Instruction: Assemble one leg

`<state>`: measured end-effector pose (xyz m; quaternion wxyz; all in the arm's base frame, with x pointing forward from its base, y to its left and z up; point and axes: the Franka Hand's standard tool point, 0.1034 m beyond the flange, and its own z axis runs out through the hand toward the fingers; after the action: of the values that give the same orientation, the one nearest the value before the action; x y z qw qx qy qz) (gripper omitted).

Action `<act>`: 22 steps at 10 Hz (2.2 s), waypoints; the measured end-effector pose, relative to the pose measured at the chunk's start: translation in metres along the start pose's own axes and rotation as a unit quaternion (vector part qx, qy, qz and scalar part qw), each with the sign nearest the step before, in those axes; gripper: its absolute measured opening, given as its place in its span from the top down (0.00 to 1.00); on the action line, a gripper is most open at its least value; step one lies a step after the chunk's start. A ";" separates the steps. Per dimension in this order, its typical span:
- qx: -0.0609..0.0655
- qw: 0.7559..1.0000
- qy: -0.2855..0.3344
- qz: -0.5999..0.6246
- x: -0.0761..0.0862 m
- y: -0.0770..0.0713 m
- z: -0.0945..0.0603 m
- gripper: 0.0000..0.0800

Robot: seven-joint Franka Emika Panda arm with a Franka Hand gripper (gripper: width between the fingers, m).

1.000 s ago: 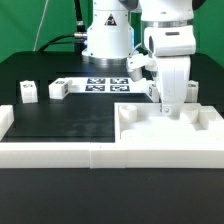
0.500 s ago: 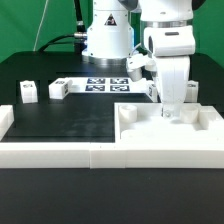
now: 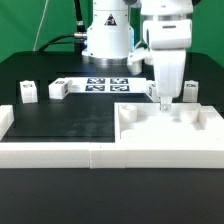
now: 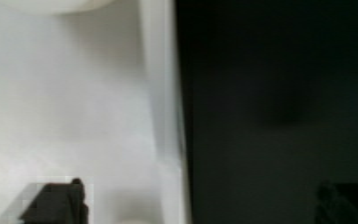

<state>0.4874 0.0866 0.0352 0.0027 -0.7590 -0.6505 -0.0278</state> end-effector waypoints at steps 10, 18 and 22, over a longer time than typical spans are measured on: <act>0.006 0.930 0.003 0.367 0.017 -0.040 -0.024 0.19; 0.034 0.704 0.002 0.710 0.051 -0.076 -0.015 0.19; 0.043 0.675 -0.007 0.737 0.051 -0.078 -0.014 0.19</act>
Offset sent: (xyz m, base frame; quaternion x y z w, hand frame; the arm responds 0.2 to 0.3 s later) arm -0.0175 0.0247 0.0208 0.0261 -0.0521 0.0945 0.9938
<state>0.4178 0.1480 0.0493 0.0500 -0.9915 0.1192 0.0167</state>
